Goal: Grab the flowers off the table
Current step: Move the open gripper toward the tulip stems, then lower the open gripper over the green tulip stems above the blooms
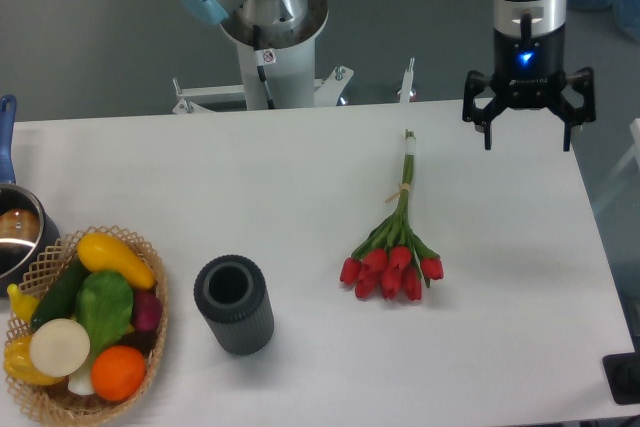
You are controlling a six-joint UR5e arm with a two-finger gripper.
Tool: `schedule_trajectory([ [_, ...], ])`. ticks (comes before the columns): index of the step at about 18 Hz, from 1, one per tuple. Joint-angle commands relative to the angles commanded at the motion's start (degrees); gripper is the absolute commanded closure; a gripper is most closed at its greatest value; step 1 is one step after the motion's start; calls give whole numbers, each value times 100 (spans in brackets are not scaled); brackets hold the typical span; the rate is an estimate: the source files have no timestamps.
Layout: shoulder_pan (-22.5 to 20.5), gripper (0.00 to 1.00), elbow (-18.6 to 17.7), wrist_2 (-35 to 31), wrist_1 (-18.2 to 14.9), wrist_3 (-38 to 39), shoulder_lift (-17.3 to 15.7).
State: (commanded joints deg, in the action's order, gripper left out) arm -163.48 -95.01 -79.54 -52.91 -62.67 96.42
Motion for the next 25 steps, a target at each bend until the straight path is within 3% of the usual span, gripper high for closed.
schedule_trajectory([
  [11, -70, 0, -281, -18, -26, 79, -167],
  [21, -70, 0, -852, -44, -44, 88, -378],
  [25, 35, 0, -1213, -667, -79, 44, -387],
])
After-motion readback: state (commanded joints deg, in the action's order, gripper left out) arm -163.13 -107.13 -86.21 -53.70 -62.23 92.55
